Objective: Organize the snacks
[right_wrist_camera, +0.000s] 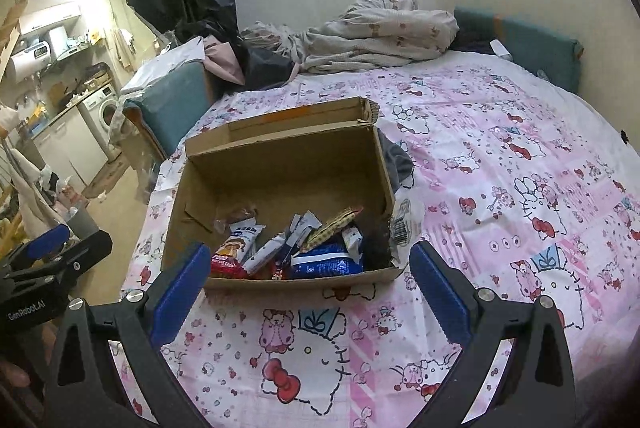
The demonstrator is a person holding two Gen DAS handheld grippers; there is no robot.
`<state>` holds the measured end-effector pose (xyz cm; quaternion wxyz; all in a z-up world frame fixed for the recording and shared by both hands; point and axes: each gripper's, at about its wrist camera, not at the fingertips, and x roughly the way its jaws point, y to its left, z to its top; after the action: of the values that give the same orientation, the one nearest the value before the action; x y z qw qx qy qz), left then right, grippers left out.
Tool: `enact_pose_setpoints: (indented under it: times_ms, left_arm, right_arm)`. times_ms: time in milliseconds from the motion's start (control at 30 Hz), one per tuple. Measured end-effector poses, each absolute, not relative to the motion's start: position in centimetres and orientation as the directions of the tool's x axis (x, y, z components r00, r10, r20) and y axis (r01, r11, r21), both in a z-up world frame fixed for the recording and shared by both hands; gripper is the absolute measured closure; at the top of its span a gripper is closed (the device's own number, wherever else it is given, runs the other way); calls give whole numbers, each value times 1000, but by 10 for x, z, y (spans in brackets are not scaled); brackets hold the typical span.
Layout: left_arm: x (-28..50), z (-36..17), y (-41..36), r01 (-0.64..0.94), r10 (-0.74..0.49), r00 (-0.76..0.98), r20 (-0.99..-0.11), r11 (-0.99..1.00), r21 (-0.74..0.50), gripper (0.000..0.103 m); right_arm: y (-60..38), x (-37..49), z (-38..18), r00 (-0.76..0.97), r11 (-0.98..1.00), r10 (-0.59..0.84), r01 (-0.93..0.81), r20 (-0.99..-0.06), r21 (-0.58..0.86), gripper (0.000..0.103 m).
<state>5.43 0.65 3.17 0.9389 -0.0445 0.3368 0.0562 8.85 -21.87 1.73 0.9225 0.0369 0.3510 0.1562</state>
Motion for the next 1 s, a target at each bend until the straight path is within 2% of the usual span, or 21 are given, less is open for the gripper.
enact_pose_setpoints:
  times_ms: [1000]
  left_arm:
    - [55,33,5,-136,81,769,-634,990,-39,0]
  right_arm:
    - [-222,93,15,702,952,305,-245,-643,184,2]
